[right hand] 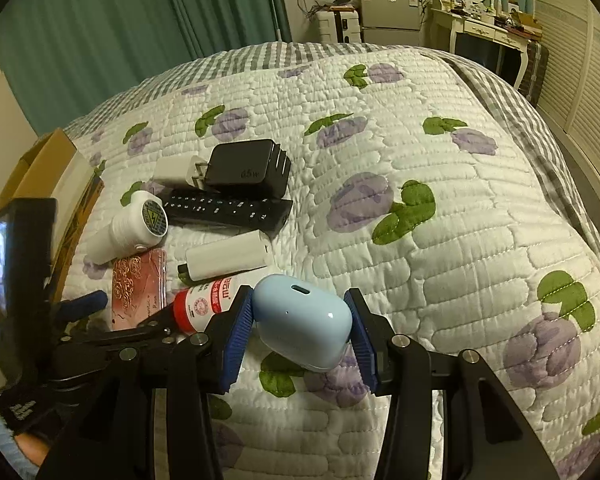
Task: Organize rigid objects
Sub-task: 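Grasp the pink rose card case with the left gripper while the right holds the earbud case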
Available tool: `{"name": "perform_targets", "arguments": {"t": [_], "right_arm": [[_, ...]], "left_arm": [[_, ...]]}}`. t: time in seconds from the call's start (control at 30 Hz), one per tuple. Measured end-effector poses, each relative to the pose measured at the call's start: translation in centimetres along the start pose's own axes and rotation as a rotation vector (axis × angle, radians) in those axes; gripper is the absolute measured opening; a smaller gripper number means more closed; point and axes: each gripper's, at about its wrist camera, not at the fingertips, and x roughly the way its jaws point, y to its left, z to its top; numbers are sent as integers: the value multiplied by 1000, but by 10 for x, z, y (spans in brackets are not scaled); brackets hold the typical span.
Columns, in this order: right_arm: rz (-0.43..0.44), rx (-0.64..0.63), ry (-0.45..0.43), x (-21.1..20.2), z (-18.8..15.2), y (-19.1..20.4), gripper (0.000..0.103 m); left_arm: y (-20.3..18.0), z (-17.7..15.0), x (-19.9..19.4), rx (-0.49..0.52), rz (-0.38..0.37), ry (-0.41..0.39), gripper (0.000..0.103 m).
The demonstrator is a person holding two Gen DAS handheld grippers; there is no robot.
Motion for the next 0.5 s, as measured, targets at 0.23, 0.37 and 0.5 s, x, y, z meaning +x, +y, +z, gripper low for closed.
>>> {"name": "perform_targets", "arguments": {"t": [0.23, 0.37, 0.5], "right_arm": [[-5, -30, -8, -12, -4, 6, 46], [-11, -51, -19, -28, -7, 13, 46], [-10, -59, -25, -50, -10, 20, 46]], "left_arm": [[1, -9, -10, 36, -36, 3, 71], [6, -23, -37, 41, -53, -44, 71], [13, -30, -63, 31, -67, -46, 15]]}}
